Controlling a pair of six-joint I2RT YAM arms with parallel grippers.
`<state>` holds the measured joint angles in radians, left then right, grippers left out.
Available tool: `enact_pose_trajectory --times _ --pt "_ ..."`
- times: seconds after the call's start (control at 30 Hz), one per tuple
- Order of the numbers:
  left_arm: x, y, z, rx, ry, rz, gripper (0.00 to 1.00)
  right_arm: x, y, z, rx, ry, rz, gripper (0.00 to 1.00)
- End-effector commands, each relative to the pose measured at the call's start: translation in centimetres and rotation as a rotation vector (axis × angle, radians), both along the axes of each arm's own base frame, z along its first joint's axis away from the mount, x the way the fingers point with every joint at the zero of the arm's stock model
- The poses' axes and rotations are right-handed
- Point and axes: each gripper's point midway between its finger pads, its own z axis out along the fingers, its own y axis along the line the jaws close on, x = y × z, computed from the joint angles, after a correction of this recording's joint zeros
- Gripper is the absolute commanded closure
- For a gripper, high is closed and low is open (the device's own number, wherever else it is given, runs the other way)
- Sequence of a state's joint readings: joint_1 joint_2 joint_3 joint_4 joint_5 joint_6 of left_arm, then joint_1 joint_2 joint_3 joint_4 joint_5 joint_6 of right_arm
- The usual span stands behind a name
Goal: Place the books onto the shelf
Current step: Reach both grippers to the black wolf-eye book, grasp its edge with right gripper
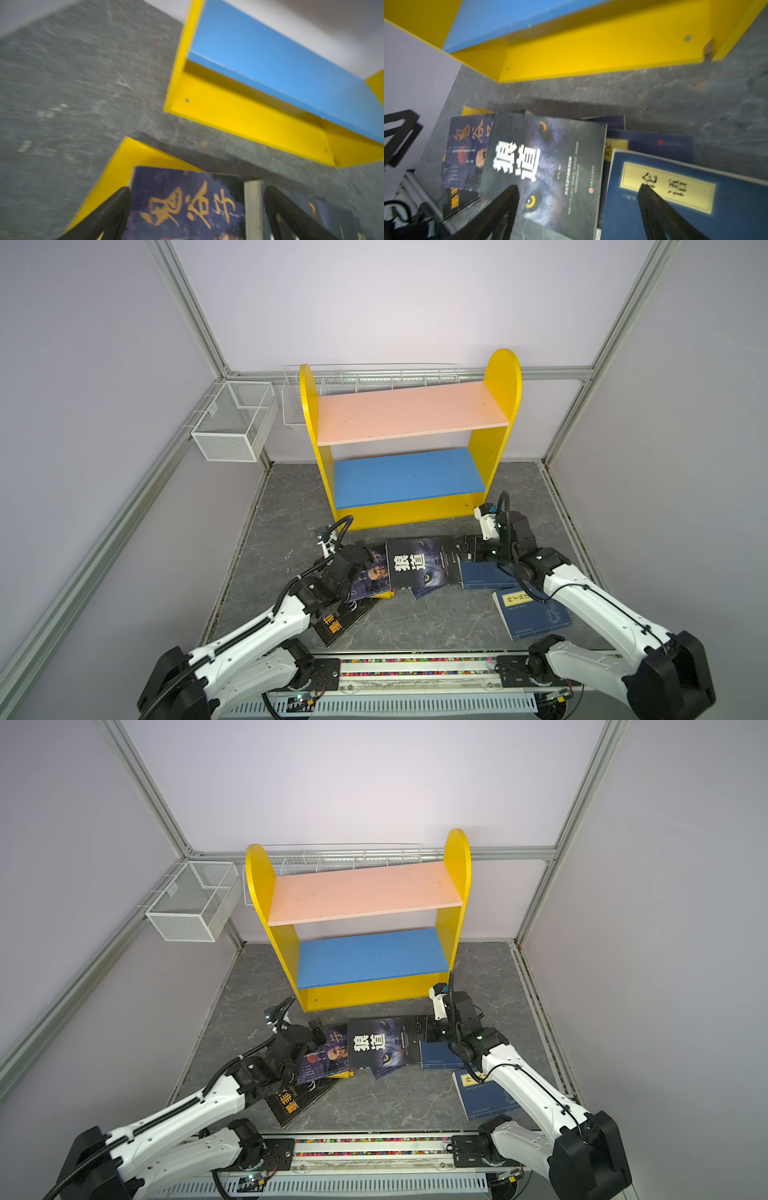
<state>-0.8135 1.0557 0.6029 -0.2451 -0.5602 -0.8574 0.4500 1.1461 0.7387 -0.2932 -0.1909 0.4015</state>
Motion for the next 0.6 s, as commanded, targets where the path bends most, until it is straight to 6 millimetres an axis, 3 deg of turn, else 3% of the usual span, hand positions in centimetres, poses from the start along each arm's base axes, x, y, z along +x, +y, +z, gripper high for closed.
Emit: enact_pose_trajectory --times 0.0,0.13,0.33,0.43,0.57 --pt "-0.3 -7.6 -0.3 -0.115 0.082 -0.28 0.0 -3.2 1.2 -3.7 0.034 0.227 0.078 0.11" --pt "-0.3 -10.3 -2.0 -0.03 0.152 -0.403 0.0 -3.8 2.1 -5.4 0.038 0.314 0.128 0.14" --pt "-1.2 -10.0 -5.9 0.068 0.291 -0.43 0.01 -3.6 2.5 -7.2 0.011 0.383 0.157 0.16" --pt "-2.0 -10.1 -7.9 0.088 0.36 -0.45 0.05 -3.7 2.8 -8.2 0.006 0.417 0.176 0.18" --pt "-2.1 -10.4 -9.0 0.111 0.4 -0.465 0.14 -3.6 3.5 -9.0 0.024 0.448 0.213 0.25"
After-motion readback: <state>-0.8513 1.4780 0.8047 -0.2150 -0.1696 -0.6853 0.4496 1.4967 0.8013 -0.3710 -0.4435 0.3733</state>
